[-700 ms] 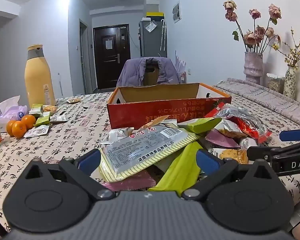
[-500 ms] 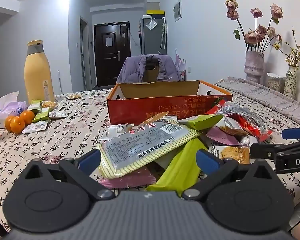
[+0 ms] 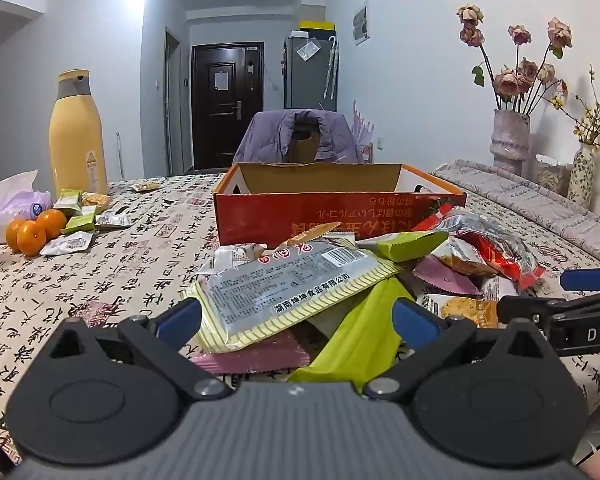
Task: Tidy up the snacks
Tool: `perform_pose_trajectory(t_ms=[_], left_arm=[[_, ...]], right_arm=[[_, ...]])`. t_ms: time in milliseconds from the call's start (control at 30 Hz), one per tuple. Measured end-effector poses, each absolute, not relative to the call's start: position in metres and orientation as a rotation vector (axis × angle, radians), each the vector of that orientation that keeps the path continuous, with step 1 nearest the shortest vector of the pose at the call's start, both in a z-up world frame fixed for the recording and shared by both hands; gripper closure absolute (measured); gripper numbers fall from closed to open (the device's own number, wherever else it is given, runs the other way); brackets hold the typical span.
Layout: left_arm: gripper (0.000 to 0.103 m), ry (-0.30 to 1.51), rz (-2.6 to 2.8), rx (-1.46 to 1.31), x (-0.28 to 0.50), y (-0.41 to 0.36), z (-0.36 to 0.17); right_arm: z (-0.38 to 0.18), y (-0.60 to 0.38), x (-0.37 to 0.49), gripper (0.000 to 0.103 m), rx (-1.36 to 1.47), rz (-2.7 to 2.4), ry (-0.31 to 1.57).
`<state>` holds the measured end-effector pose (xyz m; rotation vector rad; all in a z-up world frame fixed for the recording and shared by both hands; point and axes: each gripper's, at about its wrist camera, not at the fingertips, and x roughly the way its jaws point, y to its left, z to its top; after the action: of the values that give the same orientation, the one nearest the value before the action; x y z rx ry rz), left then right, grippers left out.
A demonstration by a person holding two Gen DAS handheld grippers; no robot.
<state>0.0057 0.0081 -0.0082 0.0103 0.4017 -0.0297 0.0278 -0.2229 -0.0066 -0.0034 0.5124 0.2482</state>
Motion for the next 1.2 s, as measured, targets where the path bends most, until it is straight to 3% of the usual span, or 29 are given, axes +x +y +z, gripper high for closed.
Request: perform_pose_trajectory(t_ms=[1200], left_arm=[[0.000,0.394,-0.048,0.008,-0.0026,0.0039,-0.0070]], right_arm=[[-0.0069,-0.2213,0.0249,0.000,-0.009,0.248,0.514]])
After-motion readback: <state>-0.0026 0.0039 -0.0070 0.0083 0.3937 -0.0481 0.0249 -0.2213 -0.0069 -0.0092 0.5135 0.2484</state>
